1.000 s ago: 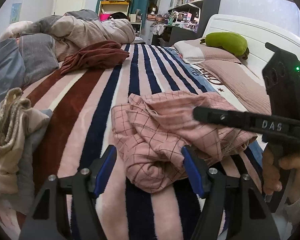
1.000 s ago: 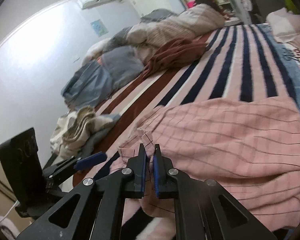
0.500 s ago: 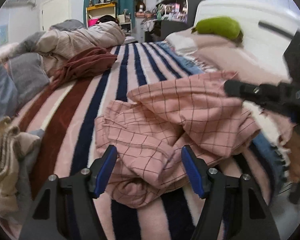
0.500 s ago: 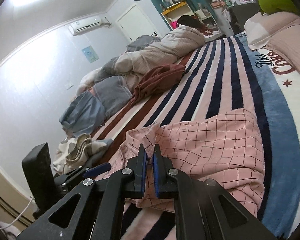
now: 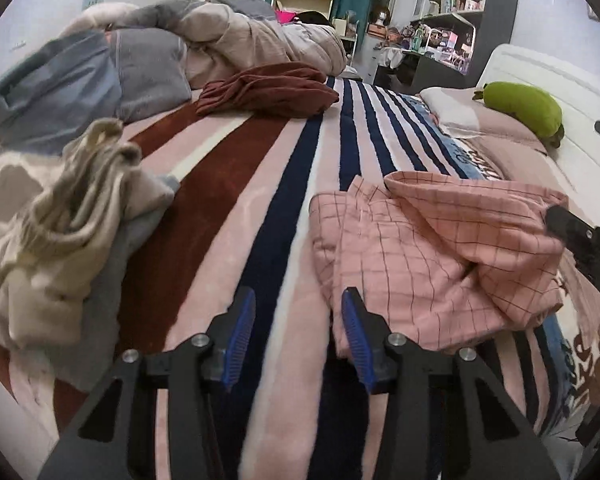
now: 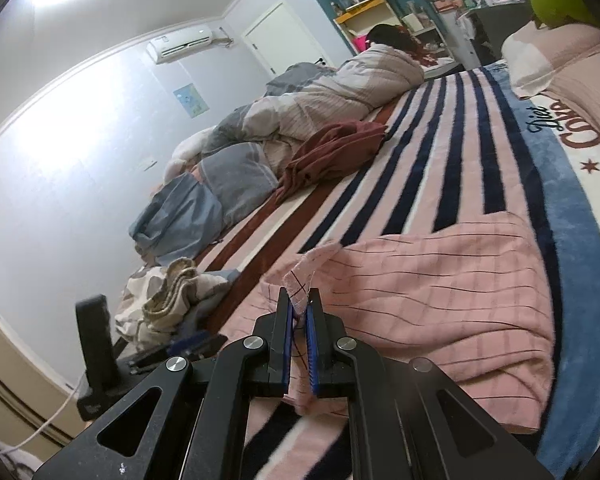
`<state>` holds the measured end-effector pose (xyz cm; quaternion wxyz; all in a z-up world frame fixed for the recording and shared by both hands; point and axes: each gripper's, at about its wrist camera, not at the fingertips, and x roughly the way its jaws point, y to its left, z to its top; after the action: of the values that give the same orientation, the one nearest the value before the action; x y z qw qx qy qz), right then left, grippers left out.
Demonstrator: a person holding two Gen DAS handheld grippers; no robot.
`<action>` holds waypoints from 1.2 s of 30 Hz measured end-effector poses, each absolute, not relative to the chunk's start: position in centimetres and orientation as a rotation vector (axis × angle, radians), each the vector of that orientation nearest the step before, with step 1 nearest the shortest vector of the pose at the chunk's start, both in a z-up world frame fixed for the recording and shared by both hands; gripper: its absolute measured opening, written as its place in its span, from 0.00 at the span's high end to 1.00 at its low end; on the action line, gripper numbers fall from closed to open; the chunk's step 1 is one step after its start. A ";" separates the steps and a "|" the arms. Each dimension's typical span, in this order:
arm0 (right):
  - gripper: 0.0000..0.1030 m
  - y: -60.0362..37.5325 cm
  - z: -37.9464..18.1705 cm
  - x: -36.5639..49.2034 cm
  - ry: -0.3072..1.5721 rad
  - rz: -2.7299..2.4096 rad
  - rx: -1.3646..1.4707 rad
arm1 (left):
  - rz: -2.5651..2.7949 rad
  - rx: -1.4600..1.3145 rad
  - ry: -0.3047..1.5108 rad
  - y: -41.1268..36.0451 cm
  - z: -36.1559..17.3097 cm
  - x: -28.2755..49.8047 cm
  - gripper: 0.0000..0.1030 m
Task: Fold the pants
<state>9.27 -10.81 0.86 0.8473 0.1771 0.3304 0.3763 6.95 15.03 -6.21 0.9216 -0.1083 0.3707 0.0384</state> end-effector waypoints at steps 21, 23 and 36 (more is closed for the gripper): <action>0.57 -12.0 2.4 5.4 0.683 0.797 0.212 | -0.226 -0.368 0.752 12.8 -4.1 11.6 0.53; 0.57 -14.1 2.6 5.3 0.664 0.769 0.269 | -0.220 -0.349 0.778 11.8 -4.9 12.8 0.56; 0.57 -18.3 0.0 6.4 0.704 0.730 0.439 | -0.152 -0.052 0.748 6.5 -5.2 12.3 0.95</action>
<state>6.44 -18.26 0.03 0.8513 0.2086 0.3342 0.3465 12.32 6.53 -5.22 0.9276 -0.0253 0.3652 -0.0744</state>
